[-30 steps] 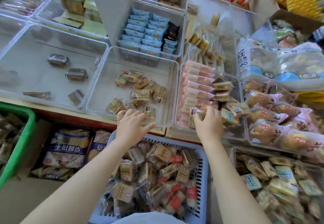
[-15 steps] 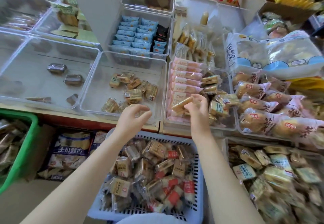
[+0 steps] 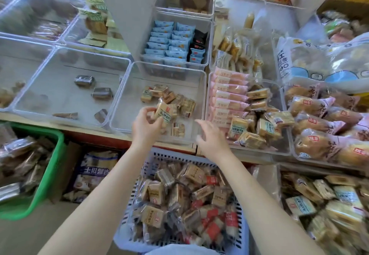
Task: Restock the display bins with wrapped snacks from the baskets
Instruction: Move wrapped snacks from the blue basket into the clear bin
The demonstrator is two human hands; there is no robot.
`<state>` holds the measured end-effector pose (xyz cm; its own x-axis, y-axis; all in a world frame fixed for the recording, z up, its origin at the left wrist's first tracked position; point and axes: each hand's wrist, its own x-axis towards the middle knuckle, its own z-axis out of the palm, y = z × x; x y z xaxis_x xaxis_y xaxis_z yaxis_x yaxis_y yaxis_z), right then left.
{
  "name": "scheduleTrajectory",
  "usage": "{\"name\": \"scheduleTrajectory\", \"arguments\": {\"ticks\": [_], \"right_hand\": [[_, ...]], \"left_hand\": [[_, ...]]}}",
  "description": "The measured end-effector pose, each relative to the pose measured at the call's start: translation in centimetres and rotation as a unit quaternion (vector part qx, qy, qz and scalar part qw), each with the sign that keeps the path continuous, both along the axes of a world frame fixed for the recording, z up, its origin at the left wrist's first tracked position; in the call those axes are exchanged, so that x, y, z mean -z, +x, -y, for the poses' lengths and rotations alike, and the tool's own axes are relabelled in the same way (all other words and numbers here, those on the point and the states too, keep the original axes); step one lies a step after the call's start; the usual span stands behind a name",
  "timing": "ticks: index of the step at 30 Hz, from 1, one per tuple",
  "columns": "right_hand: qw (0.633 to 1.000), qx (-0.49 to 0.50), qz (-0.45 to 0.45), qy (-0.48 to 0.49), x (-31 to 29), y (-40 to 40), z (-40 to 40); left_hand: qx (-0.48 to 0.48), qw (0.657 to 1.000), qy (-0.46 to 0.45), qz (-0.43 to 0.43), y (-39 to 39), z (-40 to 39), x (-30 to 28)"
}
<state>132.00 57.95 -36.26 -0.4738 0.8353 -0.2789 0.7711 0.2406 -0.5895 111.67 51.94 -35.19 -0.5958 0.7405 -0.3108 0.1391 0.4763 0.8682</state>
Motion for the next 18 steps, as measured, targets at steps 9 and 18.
{"name": "scheduleTrajectory", "arguments": {"ticks": [9,18], "right_hand": [[0.992,-0.049,0.07,0.097,1.7,0.1,0.3],[0.943,0.229,0.219,0.096,-0.3,10.8,-2.2]], "left_hand": [[0.262,0.931,-0.105,-0.232,0.8,-1.5,3.8],[0.301,0.905,-0.07,-0.293,5.7,-0.4,5.8]]}}
